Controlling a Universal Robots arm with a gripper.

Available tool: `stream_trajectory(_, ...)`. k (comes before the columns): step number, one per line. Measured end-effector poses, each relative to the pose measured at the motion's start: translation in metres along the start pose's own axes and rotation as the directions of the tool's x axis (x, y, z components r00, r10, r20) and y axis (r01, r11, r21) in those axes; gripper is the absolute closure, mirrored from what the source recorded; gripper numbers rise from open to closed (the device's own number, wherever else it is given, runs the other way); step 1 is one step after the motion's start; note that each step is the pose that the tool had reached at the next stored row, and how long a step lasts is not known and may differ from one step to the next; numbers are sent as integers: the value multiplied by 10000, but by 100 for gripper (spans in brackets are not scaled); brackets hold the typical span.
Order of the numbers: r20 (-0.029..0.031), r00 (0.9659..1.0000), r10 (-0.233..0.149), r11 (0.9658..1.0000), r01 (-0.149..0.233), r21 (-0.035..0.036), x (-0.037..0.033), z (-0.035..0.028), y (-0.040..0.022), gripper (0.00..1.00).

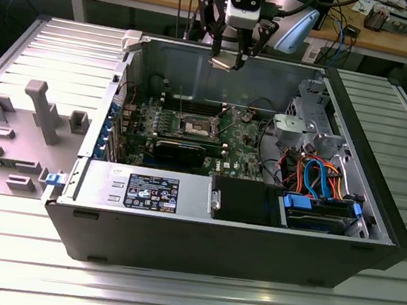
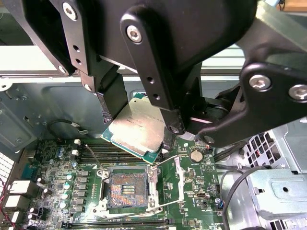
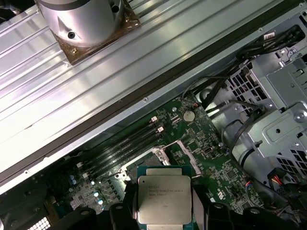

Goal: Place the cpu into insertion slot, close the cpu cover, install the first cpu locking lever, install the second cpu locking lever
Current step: 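Place the cpu into insertion slot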

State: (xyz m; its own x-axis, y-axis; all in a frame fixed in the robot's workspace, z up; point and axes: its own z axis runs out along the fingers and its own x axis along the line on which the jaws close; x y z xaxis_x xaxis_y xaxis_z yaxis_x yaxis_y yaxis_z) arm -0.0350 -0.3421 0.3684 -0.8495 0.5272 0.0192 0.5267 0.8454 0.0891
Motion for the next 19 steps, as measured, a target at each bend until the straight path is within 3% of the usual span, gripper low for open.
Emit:
stream_trajectory(5,8,10000,80,10000,-80,-1,0,0,0,46)
stream_trajectory(9,63,9974,714,9975,-713,-17,0,5,0,46)
stream_trajectory(19,75,9964,846,9964,-846,-21,0,6,-1,46)
